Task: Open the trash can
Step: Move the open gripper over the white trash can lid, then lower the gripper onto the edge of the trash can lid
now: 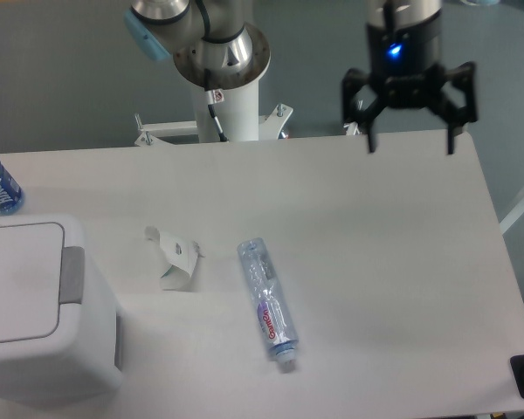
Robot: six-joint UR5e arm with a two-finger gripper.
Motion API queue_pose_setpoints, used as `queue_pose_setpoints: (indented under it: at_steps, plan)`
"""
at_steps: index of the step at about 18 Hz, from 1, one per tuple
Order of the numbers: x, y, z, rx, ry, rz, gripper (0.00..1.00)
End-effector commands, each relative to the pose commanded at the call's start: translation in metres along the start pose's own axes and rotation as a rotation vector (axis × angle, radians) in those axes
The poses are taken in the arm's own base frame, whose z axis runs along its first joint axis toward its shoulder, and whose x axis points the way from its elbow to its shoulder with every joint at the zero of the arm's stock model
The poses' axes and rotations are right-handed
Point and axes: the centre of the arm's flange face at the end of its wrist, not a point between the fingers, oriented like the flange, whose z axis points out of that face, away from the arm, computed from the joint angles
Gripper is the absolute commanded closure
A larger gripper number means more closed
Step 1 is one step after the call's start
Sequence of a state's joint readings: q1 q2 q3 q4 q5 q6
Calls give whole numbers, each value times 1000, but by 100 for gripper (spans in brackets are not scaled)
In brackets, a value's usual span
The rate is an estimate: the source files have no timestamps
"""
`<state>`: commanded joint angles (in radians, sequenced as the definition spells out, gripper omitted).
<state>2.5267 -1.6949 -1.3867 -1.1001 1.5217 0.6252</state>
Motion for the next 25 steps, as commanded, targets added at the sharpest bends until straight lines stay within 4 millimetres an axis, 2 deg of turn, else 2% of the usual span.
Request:
queue_pose_setpoints:
  at_steps: [3, 7, 11, 12, 15, 20, 25]
  plan:
    - [60, -30, 14, 34, 47, -148, 0]
    - [139, -50, 23, 25, 148, -228, 0]
    - [168, -58, 23, 33, 288, -354, 0]
    - [171, -59, 23, 37, 320, -360, 0]
    - [197, -58, 26, 25, 385, -356, 0]
    - [234, -66, 46, -16, 429, -341, 0]
    - [237, -68, 53, -22, 449, -354, 0]
